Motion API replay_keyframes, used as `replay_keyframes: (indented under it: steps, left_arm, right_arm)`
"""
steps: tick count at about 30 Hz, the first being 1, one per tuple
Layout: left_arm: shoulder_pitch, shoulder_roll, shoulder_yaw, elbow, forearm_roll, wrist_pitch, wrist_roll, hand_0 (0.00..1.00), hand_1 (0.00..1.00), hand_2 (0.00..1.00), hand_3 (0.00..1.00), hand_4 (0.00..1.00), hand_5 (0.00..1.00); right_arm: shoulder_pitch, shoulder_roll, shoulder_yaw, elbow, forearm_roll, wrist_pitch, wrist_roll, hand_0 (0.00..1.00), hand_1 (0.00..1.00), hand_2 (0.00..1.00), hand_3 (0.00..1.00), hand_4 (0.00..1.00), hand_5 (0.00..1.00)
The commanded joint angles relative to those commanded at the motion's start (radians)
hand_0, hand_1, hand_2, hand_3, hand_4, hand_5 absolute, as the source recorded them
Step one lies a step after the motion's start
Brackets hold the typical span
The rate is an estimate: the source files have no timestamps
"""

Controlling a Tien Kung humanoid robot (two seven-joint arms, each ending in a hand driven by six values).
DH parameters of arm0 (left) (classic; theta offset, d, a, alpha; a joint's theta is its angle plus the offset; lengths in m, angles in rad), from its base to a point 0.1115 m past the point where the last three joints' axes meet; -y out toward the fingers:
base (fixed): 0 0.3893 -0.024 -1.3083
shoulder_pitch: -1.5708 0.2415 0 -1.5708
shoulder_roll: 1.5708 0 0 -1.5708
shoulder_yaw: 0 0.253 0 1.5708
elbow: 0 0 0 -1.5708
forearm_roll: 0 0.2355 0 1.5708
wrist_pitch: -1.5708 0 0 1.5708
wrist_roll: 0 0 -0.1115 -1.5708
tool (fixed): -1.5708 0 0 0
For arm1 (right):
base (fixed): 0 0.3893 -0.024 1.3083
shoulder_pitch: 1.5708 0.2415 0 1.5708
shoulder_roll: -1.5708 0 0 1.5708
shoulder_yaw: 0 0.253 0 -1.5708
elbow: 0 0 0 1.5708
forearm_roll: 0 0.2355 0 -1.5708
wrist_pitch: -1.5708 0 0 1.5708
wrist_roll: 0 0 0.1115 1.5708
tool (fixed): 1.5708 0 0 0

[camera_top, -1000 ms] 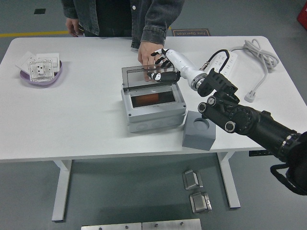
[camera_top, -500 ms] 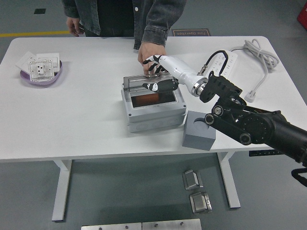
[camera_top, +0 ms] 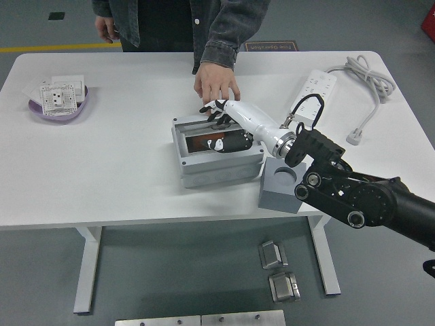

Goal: Pick up the cylinder from the cube,place it in the box,flap close box

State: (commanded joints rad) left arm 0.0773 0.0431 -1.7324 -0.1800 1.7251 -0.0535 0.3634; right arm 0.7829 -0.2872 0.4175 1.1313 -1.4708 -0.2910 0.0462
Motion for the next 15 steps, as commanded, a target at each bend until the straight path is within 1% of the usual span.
replay_keyframes:
  steps: [4, 5, 7, 10, 11, 15]
  left_arm:
    - [0.002, -0.004, -0.006, 0.0, 0.005, -0.001, 0.0, 0.751, 0.779, 0.763, 0.873, 0.55, 0.149]
    - [0.003, -0.005, -0.008, 0.0, 0.008, -0.001, 0.0, 0.751, 0.778, 0.763, 0.873, 0.548, 0.15]
    - [0.003, -0.006, -0.017, 0.0, 0.017, -0.001, 0.001, 0.751, 0.778, 0.763, 0.873, 0.548, 0.15]
    - [0.004, -0.005, -0.036, 0.0, 0.034, -0.002, 0.002, 0.751, 0.778, 0.763, 0.873, 0.548, 0.15]
    - [0.004, -0.005, -0.044, 0.0, 0.04, -0.002, 0.003, 0.75, 0.779, 0.763, 0.873, 0.547, 0.151]
    - [0.01, -0.004, -0.078, 0.0, 0.07, -0.005, 0.006, 0.75, 0.779, 0.763, 0.873, 0.547, 0.151]
  right_arm:
    - [-0.052, 0.005, 0.027, 0.011, -0.002, -0.014, 0.011, 0.515, 0.53, 0.654, 0.783, 0.795, 0.381]
    - [-0.062, 0.004, 0.037, 0.014, -0.004, -0.016, 0.013, 0.455, 0.523, 0.65, 0.785, 0.796, 0.387]
    - [-0.079, 0.0, 0.066, 0.024, -0.019, -0.019, 0.011, 0.455, 0.523, 0.65, 0.785, 0.796, 0.387]
    - [-0.107, -0.019, 0.126, 0.048, -0.055, -0.02, 0.003, 0.455, 0.523, 0.65, 0.785, 0.796, 0.387]
    - [-0.119, -0.027, 0.15, 0.06, -0.067, -0.02, 0.0, 0.436, 0.517, 0.65, 0.785, 0.793, 0.388]
    - [-0.197, -0.066, 0.26, 0.127, -0.133, -0.011, -0.019, 0.436, 0.517, 0.65, 0.785, 0.793, 0.388]
